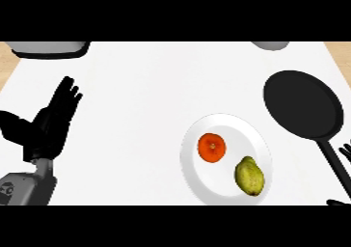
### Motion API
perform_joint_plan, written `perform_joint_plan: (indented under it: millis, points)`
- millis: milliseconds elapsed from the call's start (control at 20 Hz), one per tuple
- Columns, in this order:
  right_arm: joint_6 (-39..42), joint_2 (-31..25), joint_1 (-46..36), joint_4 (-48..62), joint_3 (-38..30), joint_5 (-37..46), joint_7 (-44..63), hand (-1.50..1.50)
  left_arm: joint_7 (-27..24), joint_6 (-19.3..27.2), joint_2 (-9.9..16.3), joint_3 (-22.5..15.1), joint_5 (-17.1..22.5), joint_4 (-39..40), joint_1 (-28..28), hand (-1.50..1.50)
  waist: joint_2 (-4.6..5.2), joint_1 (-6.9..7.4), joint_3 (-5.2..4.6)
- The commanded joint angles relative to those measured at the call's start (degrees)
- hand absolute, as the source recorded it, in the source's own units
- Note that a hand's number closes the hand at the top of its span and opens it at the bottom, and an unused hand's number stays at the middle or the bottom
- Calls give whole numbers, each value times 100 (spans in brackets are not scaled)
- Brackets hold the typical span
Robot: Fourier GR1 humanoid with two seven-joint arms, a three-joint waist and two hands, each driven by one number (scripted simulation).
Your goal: Pick the pear from the plate and place it in the pan
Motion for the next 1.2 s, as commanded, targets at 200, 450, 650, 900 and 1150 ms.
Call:
perform_joint_plan:
  millis: [200,450,650,900,1150]
  points:
    - [-182,-593,-847,-164,619,1126,296,-150,331,122,-59,-13,-121,-368,-10,0,-6,57,-8]
    - [-4,-804,-682,-677,1189,1760,520,-150,147,14,-123,111,-152,-38,-138,0,-6,-9,-13]
    - [295,-926,-783,-961,1835,2317,837,-150,67,-184,-8,189,-73,-180,218,0,-14,33,-16]
    - [406,-1075,-172,-1983,1779,2495,989,-150,173,-319,-113,389,-71,43,-26,0,-16,-63,-15]
    - [-202,-1016,163,-2730,1812,3136,1490,-150,145,-329,-134,449,-215,-32,64,0,-19,-84,-16]
